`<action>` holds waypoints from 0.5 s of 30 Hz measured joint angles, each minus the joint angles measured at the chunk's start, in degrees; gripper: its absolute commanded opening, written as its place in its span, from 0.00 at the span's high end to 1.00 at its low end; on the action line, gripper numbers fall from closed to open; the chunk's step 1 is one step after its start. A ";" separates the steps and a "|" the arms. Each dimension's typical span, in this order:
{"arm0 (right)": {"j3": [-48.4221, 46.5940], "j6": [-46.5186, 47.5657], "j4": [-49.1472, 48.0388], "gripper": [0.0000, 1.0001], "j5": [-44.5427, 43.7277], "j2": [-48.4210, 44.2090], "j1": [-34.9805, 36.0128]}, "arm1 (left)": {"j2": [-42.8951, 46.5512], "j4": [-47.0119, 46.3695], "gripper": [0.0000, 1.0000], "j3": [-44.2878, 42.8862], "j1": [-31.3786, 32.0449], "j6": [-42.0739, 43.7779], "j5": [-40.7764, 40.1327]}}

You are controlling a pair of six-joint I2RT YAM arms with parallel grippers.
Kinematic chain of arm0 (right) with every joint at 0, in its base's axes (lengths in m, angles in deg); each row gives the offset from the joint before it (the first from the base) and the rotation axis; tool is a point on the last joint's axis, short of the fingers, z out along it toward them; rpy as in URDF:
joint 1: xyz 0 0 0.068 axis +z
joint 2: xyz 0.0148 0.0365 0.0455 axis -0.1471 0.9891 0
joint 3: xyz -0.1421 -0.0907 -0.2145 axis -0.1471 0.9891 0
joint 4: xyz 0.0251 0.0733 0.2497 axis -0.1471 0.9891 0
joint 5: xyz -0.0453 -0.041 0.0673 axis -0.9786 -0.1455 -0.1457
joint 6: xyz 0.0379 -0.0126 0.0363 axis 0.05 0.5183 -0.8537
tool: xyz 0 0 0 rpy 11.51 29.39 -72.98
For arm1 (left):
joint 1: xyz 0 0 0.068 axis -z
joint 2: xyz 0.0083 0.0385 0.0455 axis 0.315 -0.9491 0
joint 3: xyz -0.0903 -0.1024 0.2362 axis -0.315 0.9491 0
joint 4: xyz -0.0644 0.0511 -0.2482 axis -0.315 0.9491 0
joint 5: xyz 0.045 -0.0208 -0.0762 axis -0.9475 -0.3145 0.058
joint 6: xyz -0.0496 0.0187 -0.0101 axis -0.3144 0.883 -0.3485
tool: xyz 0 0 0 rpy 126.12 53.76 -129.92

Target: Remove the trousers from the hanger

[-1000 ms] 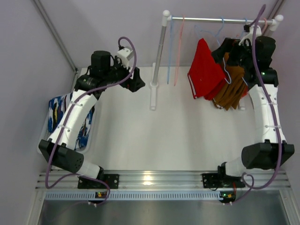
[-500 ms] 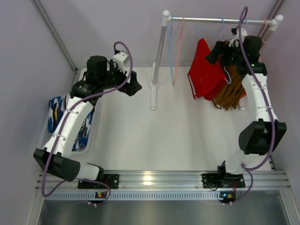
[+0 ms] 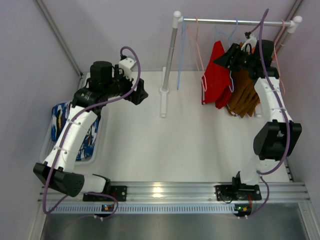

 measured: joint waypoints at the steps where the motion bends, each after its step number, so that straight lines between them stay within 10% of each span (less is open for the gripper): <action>1: 0.00 -1.11 -0.68 0.49 0.63 0.44 0.00 | 0.22 0.00 0.01 0.00 0.00 0.02 0.00; 15: -0.07 -10.43 -4.74 0.72 6.84 4.28 0.00 | 0.44 0.96 0.01 0.35 0.00 0.50 -0.68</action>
